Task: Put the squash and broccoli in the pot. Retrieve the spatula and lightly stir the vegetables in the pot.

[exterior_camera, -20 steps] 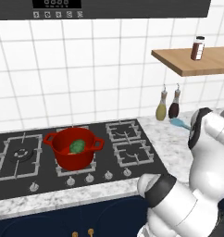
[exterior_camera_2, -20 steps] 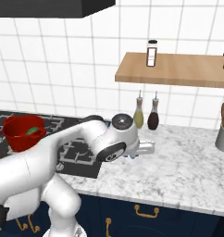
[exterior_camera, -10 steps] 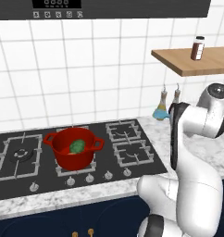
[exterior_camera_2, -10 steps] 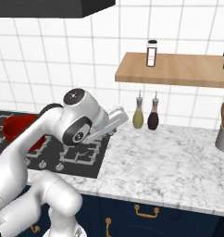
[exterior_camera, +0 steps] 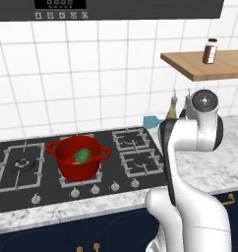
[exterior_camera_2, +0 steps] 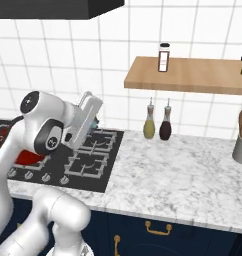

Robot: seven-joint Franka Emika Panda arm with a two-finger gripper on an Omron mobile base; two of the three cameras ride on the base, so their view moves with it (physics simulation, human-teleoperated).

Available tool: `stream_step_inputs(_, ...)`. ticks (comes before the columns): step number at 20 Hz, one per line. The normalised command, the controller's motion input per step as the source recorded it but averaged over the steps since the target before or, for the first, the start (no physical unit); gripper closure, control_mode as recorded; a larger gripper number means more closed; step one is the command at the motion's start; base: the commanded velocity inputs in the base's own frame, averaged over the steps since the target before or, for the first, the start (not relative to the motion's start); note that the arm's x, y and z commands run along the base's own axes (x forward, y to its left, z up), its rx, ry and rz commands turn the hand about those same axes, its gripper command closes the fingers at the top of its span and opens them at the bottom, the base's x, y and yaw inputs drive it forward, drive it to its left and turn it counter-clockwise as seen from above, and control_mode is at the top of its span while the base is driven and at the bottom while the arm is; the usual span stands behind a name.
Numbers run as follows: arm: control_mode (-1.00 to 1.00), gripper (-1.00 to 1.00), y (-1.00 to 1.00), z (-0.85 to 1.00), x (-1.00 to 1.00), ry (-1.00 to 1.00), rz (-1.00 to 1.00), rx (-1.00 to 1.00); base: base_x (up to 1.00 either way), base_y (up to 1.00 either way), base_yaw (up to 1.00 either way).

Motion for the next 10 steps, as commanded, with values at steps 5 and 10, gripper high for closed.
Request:
stream_step_inputs(5, -1.0, 1.0, 0.15, 0.58, 0.21, 0.01, 0.47, -0.38, 0.0, 0.0, 0.0)
stream_step_inputs(10, -1.0, 1.0, 0.0, 0.45, 0.2, 0.0, 0.48, -0.44, 0.0, 0.0, 0.0)
